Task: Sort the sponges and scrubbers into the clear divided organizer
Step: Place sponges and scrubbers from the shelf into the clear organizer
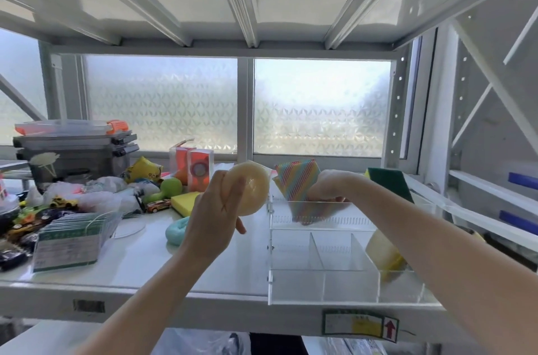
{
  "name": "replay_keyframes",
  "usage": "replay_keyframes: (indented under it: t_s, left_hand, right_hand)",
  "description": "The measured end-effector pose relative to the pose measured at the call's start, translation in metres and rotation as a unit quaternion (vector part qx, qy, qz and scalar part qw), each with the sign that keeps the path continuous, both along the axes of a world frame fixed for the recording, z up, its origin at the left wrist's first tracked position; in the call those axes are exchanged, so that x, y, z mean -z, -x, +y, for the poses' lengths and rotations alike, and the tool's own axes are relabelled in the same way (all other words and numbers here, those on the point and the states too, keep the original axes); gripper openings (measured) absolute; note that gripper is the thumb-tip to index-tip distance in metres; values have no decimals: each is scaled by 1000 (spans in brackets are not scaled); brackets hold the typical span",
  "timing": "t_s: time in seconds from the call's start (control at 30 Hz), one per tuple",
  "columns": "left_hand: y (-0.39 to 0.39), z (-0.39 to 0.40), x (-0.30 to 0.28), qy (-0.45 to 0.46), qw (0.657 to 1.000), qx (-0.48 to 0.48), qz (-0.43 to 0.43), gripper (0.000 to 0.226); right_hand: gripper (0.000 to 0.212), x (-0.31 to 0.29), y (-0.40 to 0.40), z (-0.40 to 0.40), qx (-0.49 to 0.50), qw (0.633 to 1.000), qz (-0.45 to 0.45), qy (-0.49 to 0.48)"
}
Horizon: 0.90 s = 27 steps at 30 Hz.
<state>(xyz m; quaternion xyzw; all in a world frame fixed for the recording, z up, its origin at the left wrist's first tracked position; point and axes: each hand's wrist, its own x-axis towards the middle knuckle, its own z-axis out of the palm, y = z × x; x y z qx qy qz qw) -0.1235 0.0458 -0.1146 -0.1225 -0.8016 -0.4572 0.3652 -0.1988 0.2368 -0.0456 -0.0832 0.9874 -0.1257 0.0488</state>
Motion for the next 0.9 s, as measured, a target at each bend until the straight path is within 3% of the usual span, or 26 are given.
replay_keyframes:
  t_s: [0.23,0.4,0.53,0.7,0.9]
  left_hand:
    - [3,-4,2,-15,1000,5,4,37]
    - [3,-6,6,-11,1000,5,-3,24]
    - [4,-5,7,-16,1000,8,-15,28]
    - [3,0,6,-3,1000,11,-14,27]
    - [0,22,-3,40,997,54,-29,21]
  right_hand:
    - [35,0,4,-5,37,995,-3,88]
    - [36,0,0,-8,48,998,-9,44]
    - [35,-15,-8,0,31,999,23,-1]
    - [18,-25,-15,20,36,997,55,-45]
    - [49,-26,-28,45,32,994,76,-65]
